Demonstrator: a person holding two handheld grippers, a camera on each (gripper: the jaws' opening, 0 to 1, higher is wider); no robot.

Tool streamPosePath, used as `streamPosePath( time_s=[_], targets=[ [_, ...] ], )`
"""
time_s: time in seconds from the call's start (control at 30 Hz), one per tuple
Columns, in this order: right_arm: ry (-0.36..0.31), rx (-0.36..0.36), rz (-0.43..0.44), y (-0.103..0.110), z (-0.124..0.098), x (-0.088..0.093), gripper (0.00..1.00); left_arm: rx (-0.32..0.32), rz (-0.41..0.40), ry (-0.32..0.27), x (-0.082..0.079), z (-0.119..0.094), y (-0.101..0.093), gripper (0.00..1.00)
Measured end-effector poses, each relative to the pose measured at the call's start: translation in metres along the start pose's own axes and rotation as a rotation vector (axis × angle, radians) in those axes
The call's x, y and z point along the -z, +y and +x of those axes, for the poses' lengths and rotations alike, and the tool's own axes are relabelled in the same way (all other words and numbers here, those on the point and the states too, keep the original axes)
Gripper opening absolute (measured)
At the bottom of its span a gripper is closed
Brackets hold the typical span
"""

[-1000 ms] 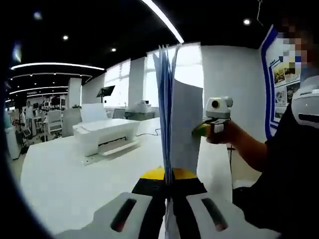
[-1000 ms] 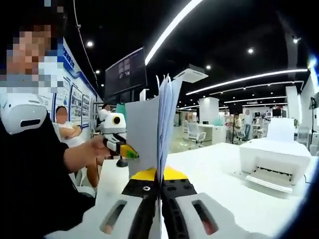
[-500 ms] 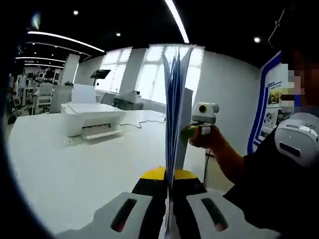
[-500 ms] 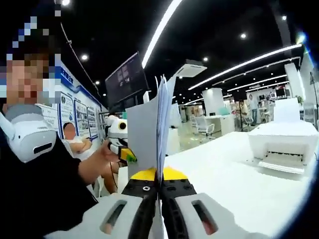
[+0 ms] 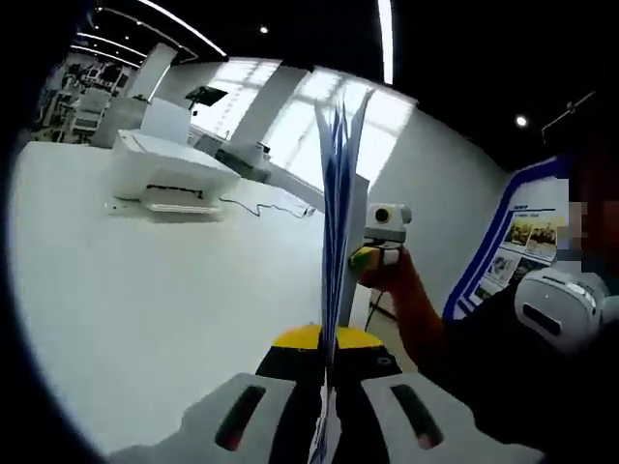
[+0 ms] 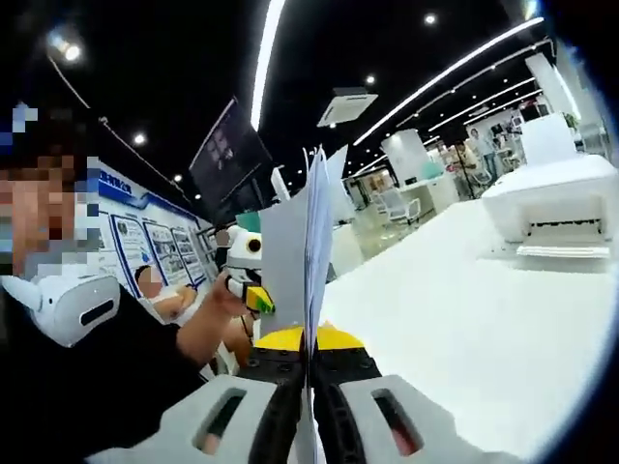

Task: Organize the stack of printing papers by aligning and flattening the scattered papers on the table

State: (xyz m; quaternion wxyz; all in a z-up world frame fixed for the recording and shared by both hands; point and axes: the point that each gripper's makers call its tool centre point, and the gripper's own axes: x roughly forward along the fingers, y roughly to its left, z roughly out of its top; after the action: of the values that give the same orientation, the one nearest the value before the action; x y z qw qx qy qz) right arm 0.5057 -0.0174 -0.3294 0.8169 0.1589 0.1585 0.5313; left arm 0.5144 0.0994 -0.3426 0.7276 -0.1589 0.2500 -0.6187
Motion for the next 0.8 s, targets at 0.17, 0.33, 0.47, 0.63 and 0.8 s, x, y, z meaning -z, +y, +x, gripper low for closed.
streamPosePath(
  time_s=[0.17,0.33,0.47,0.63,0.8],
  targets=[
    [0.013,0.036,0.011,-0.021,0.006,0.008,0.00,-0.035,-0.026,0.004,0.014,0.013,0.012,0.06],
    [0.031,0.089,-0.013,-0.043,0.013,0.015,0.00,-0.088,-0.003,0.016,0.020,0.021,0.026,0.07],
    [0.038,0.118,-0.019,-0.061,0.017,0.020,0.00,-0.131,0.017,0.033,0.019,0.024,0.046,0.07],
    [0.063,0.163,-0.023,-0.083,0.022,0.031,0.00,-0.174,0.023,0.058,0.025,0.031,0.066,0.07],
    [0.081,0.180,-0.001,-0.100,0.023,0.042,0.00,-0.188,0.002,0.083,0.032,0.037,0.081,0.07]
  ],
)
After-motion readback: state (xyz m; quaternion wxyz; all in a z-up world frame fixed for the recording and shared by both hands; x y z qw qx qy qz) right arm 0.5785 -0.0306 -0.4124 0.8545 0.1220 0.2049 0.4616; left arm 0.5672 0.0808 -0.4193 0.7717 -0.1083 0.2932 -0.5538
